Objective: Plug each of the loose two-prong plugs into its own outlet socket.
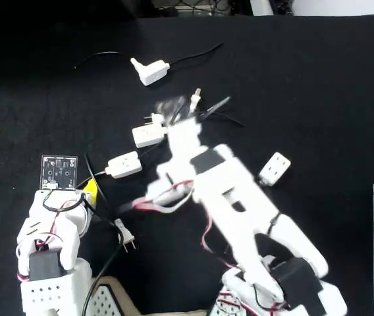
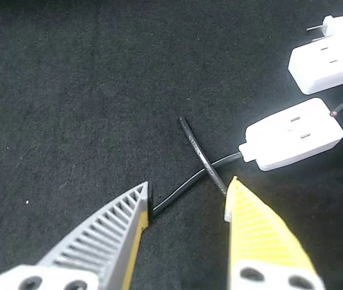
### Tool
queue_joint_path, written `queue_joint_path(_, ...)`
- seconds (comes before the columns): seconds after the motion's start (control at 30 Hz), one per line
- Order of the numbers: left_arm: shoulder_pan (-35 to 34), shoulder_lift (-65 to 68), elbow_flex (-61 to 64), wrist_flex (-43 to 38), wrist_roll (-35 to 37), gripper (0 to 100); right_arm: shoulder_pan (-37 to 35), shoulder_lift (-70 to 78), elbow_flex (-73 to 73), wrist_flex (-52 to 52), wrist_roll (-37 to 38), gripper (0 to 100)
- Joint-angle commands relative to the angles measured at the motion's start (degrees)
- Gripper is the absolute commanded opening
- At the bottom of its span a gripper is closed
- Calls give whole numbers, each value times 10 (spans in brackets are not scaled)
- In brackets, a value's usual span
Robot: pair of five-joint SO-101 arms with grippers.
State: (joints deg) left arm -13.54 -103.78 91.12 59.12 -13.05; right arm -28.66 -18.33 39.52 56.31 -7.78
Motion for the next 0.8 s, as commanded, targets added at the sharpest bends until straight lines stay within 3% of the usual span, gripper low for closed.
queue_joint_path(0.0, -5, -4, -3, 4, 2, 213, 61, -29, -107, 8, 24, 12)
queue_joint_path(0.17, -5, -4, -3, 4, 1, 213, 114, -7, -192, -30, 35, 12)
queue_joint_path(0.57, -5, -4, -3, 3, 1, 213, 150, 293, -374, -338, 32, 13)
queue_joint_path(0.67, -5, -4, -3, 3, 1, 213, 150, 373, -455, -328, 32, 47)
queue_joint_path(0.77, -5, -4, -3, 3, 1, 213, 148, 425, -527, -254, 30, 185)
